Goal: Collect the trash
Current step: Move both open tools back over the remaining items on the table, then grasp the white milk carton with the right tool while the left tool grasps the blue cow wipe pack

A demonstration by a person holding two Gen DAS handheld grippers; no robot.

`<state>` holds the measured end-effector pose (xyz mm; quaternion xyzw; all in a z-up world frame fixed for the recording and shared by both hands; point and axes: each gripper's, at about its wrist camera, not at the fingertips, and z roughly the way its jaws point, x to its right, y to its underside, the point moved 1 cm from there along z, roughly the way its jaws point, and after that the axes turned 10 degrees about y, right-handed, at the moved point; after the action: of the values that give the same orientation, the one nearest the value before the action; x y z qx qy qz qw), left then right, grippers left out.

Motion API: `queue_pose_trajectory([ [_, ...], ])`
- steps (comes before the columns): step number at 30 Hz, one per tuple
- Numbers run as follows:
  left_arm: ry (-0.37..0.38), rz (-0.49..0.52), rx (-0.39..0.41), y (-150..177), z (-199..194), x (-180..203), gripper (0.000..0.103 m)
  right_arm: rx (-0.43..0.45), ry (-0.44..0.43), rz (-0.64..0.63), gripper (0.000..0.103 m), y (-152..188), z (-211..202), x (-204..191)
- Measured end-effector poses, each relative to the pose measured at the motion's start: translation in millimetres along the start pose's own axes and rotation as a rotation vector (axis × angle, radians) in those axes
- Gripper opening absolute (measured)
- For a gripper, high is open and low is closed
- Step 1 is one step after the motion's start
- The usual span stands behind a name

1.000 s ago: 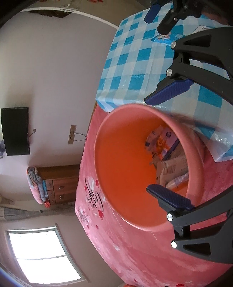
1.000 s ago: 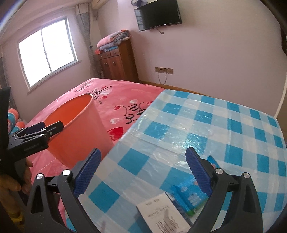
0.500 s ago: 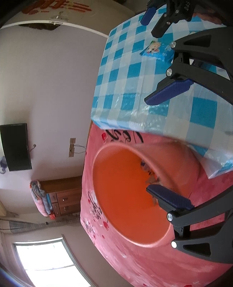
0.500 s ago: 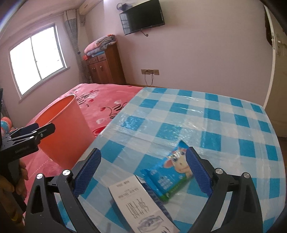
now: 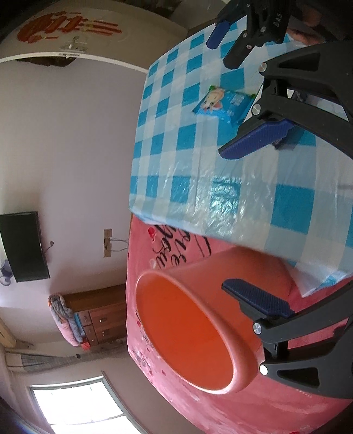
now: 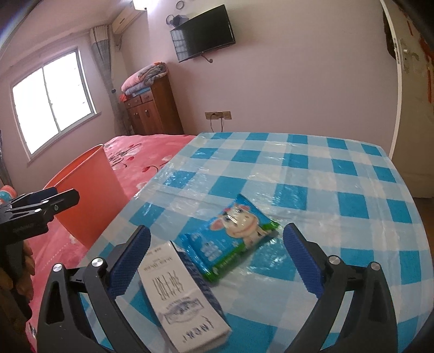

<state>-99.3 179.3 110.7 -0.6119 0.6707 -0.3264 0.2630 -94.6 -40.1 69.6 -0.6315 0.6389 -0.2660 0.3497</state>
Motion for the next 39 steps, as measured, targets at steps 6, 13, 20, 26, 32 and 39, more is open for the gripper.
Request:
queue_pose_trajectory([
  [6, 0.046, 0.003, -0.024, 11.6, 0.4, 18.6, 0.09, -0.004, 0.006, 0.031, 0.098, 7.4, -0.5, 18.8],
  [13, 0.105, 0.035, -0.062, 30.1, -1.8, 37.7, 0.09, -0.036, -0.02, 0.067, 0.098, 17.9, 0.4, 34.9],
  [20, 0.091, 0.041, -0.093, 43.1, -5.5, 40.9, 0.09, -0.086, -0.111, 0.069, 0.098, 29.7, 4.7, 30.3],
  [26, 0.06, 0.057, -0.101, 50.5, -13.5, 36.3, 0.09, -0.156, -0.207, 0.056, 0.098, 40.8, 11.6, 15.4],
  [32, 0.089, -0.036, -0.069, 57.6, -22.2, 18.2, 0.09, -0.165, -0.275, -0.004, 0.098, 47.0, 13.9, -0.9],
  [39, 0.059, -0.132, -0.071, 62.7, -21.2, 1.7, 0.09, -0.183, -0.296, -0.091, 0.094, 49.2, 22.0, -13.1],
])
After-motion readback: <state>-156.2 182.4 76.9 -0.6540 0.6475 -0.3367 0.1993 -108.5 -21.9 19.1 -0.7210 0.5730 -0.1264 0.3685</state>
